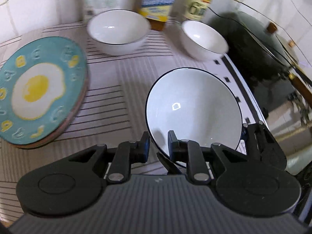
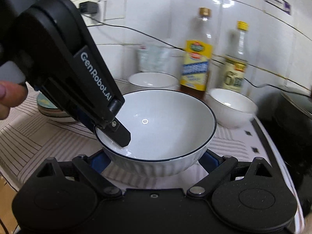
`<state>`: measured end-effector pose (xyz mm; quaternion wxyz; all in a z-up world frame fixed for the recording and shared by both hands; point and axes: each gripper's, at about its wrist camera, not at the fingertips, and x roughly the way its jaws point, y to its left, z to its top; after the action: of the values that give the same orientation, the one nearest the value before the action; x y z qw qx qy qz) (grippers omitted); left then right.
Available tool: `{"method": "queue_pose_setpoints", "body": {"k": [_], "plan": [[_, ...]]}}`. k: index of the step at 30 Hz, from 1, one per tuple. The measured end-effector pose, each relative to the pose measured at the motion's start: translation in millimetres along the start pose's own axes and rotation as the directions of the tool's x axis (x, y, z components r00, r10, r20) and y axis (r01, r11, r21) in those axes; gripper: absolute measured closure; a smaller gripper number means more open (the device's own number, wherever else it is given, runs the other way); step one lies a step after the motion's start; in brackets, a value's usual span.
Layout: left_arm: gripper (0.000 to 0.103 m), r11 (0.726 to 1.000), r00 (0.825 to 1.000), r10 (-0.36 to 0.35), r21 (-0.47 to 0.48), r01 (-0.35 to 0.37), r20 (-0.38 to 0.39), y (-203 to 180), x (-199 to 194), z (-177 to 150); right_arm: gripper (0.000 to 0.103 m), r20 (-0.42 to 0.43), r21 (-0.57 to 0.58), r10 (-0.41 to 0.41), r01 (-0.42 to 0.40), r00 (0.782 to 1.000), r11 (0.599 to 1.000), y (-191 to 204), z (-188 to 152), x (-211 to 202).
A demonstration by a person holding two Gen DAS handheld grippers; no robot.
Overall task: Organize plates and bowls
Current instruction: 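Lift the white bowl with both grippers and carry it toward the bottles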
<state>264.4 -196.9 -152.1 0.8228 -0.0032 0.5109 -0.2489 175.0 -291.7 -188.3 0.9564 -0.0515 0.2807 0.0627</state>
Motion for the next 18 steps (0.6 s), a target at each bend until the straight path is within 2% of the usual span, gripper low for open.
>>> {"method": "queue_pose_setpoints", "body": {"k": [6, 10, 13, 18], "plan": [[0.085, 0.999, 0.999, 0.042, -0.026, -0.043, -0.031, 20, 12, 4, 0.006, -0.015, -0.045, 0.026, -0.027, 1.000, 0.999, 13, 3, 26], [0.084, 0.997, 0.996, 0.027, -0.070, -0.033, -0.081, 29, 25, 2, 0.006, -0.068, -0.039, 0.040, -0.043, 0.997, 0.998, 17, -4, 35], [0.084, 0.996, 0.996, 0.014, -0.082, -0.022, -0.090, 30, 27, 3, 0.005, -0.069, -0.043, 0.012, -0.015, 0.998, 0.999, 17, -5, 38], [0.084, 0.994, 0.992, -0.001, -0.106, -0.013, -0.128, 31, 30, 8, 0.004, -0.118, -0.059, -0.024, 0.017, 0.993, 0.998, 20, -5, 26]]}}
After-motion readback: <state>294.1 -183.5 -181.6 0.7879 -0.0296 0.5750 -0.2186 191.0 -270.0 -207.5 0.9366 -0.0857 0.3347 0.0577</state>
